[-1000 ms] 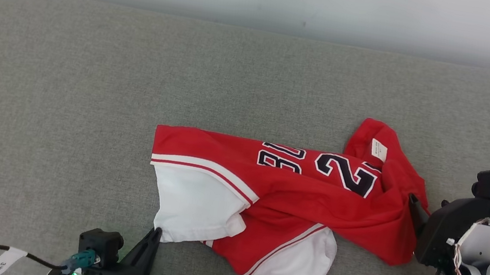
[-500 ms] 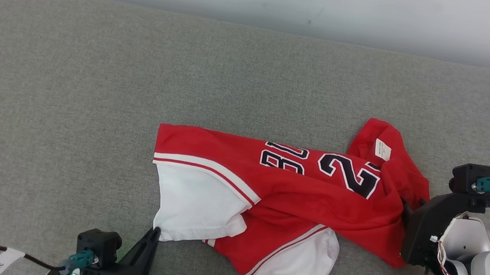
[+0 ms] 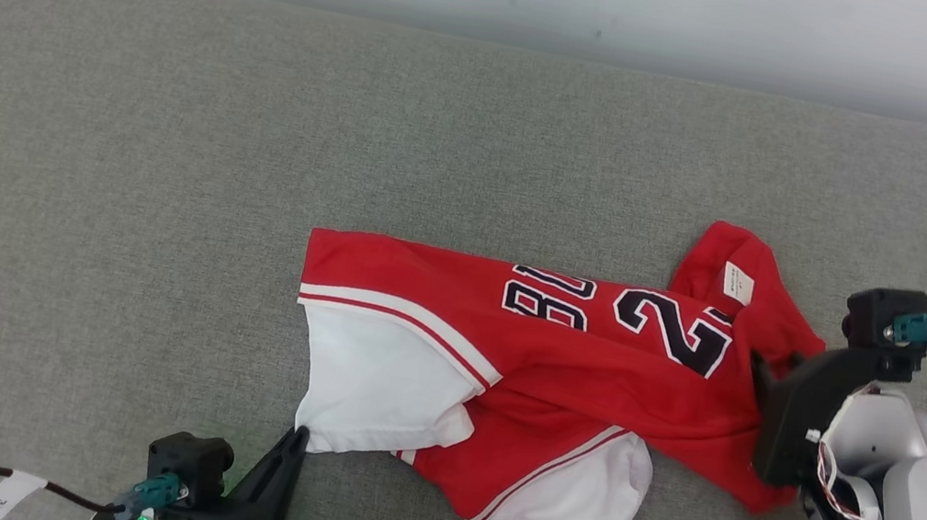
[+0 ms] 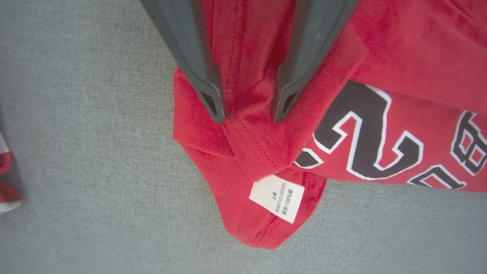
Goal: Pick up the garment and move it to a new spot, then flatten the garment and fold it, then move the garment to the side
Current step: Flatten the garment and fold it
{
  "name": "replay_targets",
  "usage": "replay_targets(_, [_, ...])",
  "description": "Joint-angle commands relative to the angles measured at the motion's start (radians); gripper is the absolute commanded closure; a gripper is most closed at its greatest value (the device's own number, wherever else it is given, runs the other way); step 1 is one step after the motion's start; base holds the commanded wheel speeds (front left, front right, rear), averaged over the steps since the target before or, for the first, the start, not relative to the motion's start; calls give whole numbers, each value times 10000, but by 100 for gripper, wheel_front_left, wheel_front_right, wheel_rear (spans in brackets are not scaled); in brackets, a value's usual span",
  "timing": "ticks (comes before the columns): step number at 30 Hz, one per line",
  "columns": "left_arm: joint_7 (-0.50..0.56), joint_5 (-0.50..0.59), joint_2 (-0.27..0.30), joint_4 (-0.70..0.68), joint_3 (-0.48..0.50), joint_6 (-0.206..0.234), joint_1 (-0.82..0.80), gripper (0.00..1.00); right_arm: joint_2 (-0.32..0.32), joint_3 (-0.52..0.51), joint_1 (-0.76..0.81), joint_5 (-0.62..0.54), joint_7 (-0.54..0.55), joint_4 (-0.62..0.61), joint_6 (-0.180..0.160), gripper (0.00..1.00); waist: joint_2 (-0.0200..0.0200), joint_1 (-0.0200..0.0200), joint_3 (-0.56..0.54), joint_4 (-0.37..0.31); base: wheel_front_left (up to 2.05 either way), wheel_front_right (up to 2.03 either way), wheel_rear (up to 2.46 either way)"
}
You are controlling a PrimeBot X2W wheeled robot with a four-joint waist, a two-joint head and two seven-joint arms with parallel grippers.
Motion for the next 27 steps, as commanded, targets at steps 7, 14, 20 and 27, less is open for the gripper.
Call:
replay_targets(7, [-43,-124,114,132,6,119,56,100,84,-533,355,-264,326,-124,-25,50,0,-1,104,47,0,0,0])
replay_targets(14, [-108,-193,98,185,-52,142,-87,100,275,-779,515,-425,481,-436,-25,55,0,-1,158,15,0,0,0])
replay_targets(20, [-193,-258,80,308,-121,124,-123,100,560,-1556,809,-799,38,-1171,-25,19,0,-1,62,93,0,0,0])
replay_targets(27, [-239,-305,149,326,-111,156,-72,100,667,-1890,1263,-1187,533,-1825,-25,7,0,-1,51,90,0,0,0])
